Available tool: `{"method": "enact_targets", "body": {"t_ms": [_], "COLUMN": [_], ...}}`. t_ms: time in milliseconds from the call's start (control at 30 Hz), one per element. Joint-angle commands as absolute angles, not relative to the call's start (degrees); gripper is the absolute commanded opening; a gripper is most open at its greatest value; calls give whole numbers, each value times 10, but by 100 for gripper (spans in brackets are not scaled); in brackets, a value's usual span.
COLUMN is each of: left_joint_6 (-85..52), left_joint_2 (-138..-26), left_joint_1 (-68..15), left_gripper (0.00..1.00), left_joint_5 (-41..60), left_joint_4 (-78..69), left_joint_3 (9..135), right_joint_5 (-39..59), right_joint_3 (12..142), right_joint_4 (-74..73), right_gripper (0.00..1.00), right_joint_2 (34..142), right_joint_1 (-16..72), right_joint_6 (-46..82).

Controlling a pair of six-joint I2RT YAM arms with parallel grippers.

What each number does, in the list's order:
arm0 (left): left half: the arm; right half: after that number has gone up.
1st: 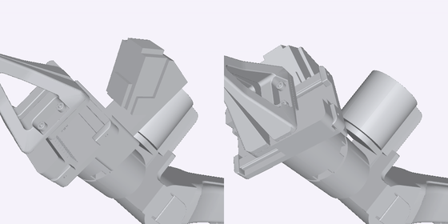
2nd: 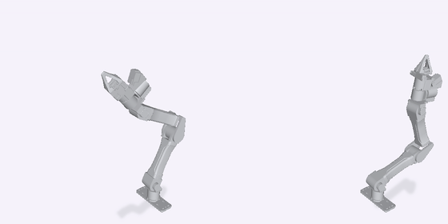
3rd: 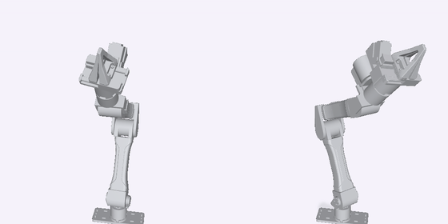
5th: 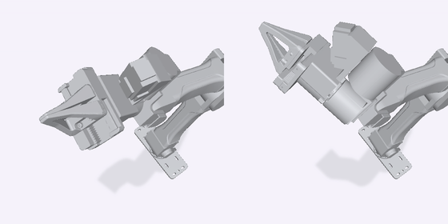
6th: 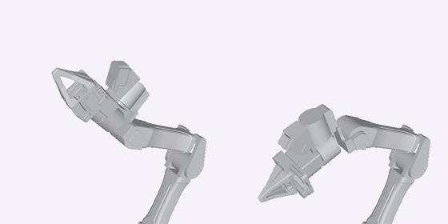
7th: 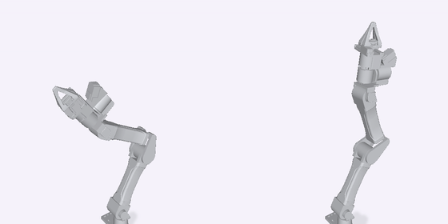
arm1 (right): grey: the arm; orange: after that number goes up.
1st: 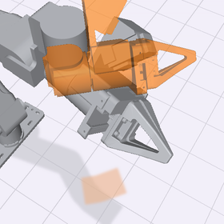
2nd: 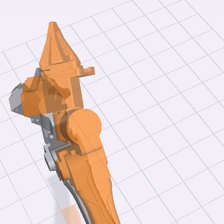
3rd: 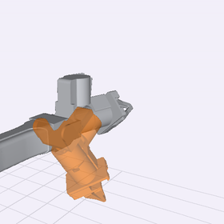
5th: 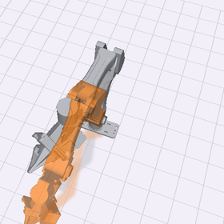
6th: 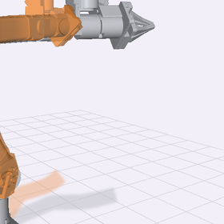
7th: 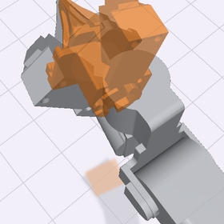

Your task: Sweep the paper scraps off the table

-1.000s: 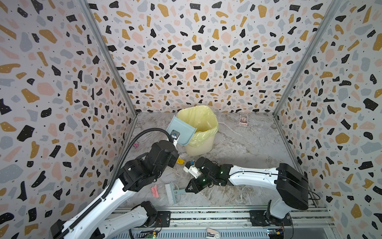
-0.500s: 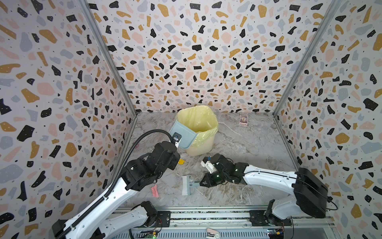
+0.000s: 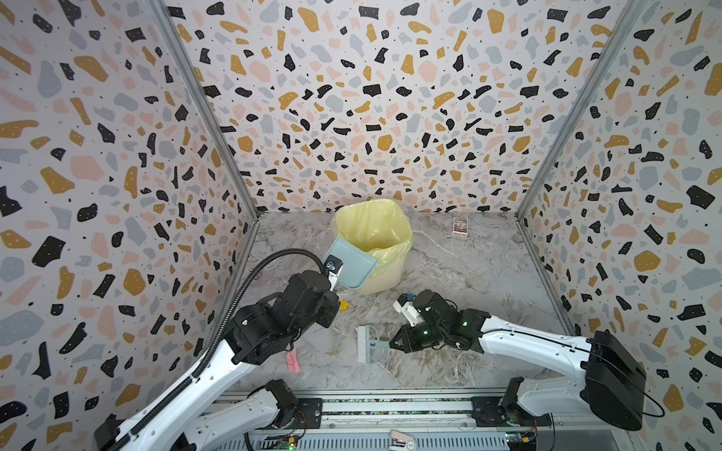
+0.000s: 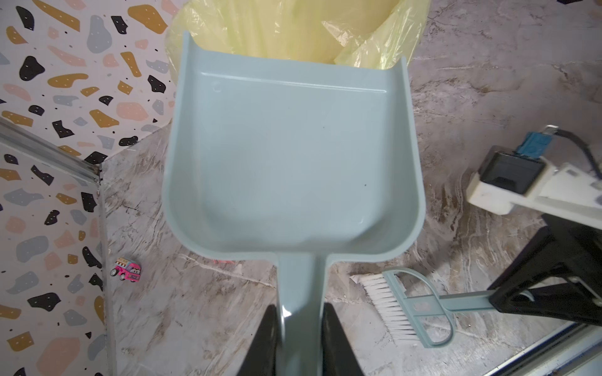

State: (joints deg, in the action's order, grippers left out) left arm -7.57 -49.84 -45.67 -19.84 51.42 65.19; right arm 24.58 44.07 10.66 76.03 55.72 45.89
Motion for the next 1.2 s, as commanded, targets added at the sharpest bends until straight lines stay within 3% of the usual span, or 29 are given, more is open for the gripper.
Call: {"method": "enact_targets", "body": {"t_ms": [0,333,600,967,1167], "left_joint_6": [-87,-98,-125,-183,-212], "left_joint_2": [-479,-488,-497,-517,-529], "left_joint_1": [-458,-481,-541,-600,-633], "left_gripper": [0,0,0,0,0], "left_joint_5": [-174,-120,-102,-78,-73], "left_joint_4": [518,506,466,428,418], "left_joint_3": [658,632,598,531,486], "right_joint_5": [260,283,260,254,165], "right_joint_3": [453,409,396,507,575], "right_joint_4": [52,75,278,439,506], "right_gripper": [0,0,0,0,0], "right_joint_2": [773,785,680,609,609], "right_joint_1": [556,482,365,297,271], "right_joint_6": [447,435,328,253,216]}}
